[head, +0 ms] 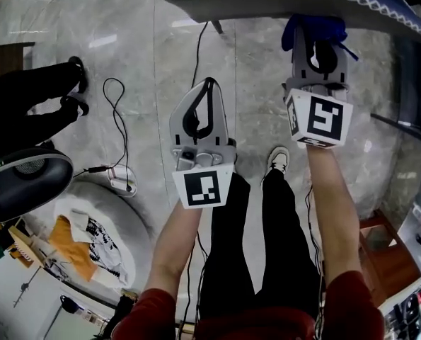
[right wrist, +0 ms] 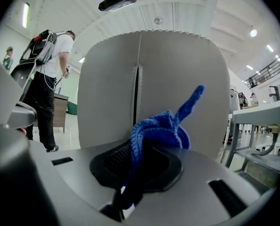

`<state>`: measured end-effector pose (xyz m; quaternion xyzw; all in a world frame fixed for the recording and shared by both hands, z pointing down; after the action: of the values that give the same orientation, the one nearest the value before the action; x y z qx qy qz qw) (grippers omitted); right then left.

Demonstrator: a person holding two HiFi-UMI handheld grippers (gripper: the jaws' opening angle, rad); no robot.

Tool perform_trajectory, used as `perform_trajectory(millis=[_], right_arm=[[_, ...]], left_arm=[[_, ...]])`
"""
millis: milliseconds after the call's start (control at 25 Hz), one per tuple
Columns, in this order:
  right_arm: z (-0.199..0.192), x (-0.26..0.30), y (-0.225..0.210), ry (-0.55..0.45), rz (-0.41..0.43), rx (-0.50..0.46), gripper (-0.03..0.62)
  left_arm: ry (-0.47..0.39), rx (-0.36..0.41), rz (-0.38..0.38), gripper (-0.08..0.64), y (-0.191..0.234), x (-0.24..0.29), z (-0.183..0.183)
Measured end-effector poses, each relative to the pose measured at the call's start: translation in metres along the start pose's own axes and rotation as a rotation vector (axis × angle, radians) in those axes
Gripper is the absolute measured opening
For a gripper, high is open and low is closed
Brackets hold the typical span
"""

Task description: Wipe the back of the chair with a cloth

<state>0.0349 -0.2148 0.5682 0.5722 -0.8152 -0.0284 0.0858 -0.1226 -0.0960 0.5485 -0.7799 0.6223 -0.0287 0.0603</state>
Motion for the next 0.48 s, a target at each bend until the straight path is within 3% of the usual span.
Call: perform_trajectory(millis=[480], right_arm=[[-0.002, 0.005, 0.017, 0.029, -0.124, 0.077, 0.057]], left_arm=[[0.007, -0.021, 0.036, 0.012, 0.054, -0.014, -0.015]])
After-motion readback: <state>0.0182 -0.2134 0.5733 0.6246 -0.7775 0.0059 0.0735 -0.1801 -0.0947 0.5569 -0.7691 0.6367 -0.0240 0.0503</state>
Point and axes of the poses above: the fingertips, and each gripper's own axes: x forward along the fingers, y to its left, z out of its top, the point moved 2 cm from there along -x, backward along the fingers
